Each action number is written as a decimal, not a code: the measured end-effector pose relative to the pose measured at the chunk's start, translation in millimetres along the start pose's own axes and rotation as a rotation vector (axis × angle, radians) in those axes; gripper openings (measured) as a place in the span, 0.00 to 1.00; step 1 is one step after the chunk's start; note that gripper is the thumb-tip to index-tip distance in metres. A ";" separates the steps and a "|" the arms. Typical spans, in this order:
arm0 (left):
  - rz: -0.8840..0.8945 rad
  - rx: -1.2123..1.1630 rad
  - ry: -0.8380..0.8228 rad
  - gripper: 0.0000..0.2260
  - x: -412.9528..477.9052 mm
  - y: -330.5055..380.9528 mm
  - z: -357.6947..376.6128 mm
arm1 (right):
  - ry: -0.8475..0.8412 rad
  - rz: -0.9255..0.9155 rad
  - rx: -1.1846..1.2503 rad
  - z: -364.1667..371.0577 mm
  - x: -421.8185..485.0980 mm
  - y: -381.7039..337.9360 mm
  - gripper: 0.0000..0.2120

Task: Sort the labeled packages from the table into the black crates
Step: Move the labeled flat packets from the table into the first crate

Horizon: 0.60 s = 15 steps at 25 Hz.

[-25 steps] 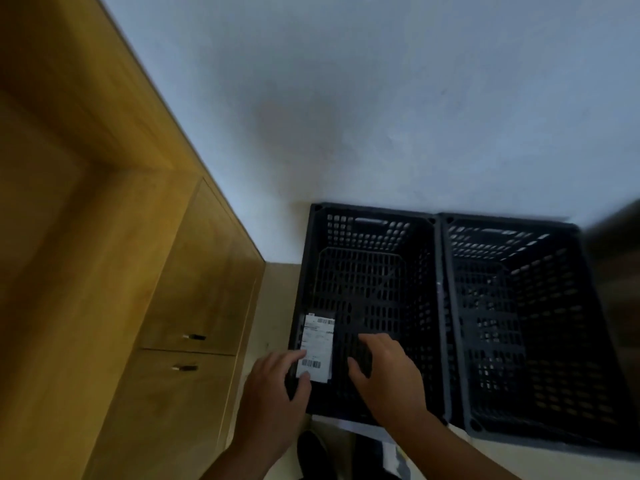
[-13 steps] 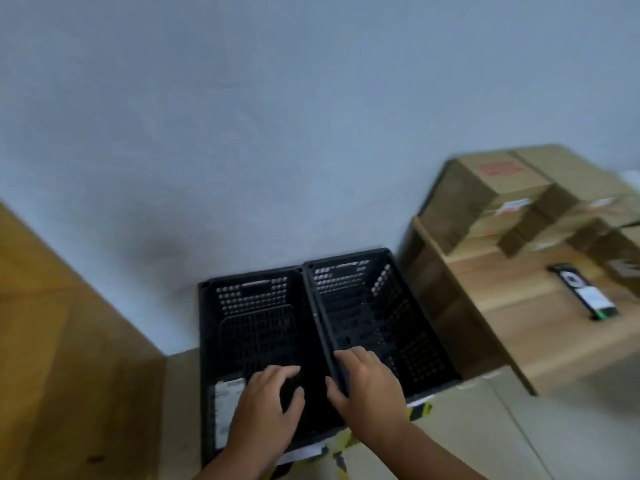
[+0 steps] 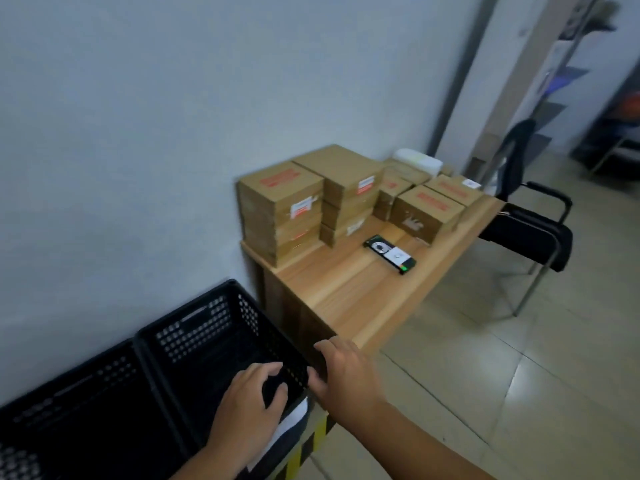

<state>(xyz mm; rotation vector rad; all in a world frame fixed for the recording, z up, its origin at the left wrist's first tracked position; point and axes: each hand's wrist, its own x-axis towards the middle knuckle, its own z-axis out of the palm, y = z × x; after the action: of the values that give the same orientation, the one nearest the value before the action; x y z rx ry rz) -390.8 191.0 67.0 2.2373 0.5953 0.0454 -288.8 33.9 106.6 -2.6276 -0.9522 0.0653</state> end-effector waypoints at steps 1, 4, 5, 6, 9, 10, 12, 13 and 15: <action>-0.002 -0.015 0.008 0.12 10.6 21.8 16.4 | 0.003 0.022 0.014 -10.3 2.6 26.1 0.16; -0.009 -0.029 0.035 0.11 40.4 89.0 61.7 | 0.020 0.078 -0.005 -46.3 12.8 102.0 0.17; -0.003 -0.029 0.035 0.10 52.2 112.0 77.0 | 0.029 0.100 -0.014 -59.1 16.3 128.7 0.17; 0.002 -0.033 0.026 0.10 63.2 132.5 89.3 | 0.036 0.123 -0.020 -70.8 19.6 151.5 0.18; 0.024 -0.040 -0.007 0.10 96.5 180.1 115.6 | 0.046 0.168 -0.036 -96.8 32.6 206.4 0.18; 0.030 -0.043 -0.014 0.10 110.5 192.5 123.9 | 0.047 0.176 -0.033 -101.8 39.7 222.8 0.18; 0.035 -0.055 -0.026 0.11 136.5 210.6 137.8 | 0.052 0.189 -0.030 -109.3 55.9 248.1 0.17; 0.039 -0.063 -0.029 0.11 150.7 218.1 144.9 | 0.049 0.197 -0.038 -111.5 65.5 260.2 0.17; 0.048 -0.076 -0.032 0.13 182.6 230.2 159.3 | 0.044 0.208 -0.063 -111.8 88.1 285.3 0.18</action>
<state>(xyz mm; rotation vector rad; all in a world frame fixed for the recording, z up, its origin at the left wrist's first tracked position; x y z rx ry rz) -100.7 27.4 96.0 2.1745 0.5141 0.0557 -27.9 -148.7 122.7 -2.7660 -0.6742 0.0287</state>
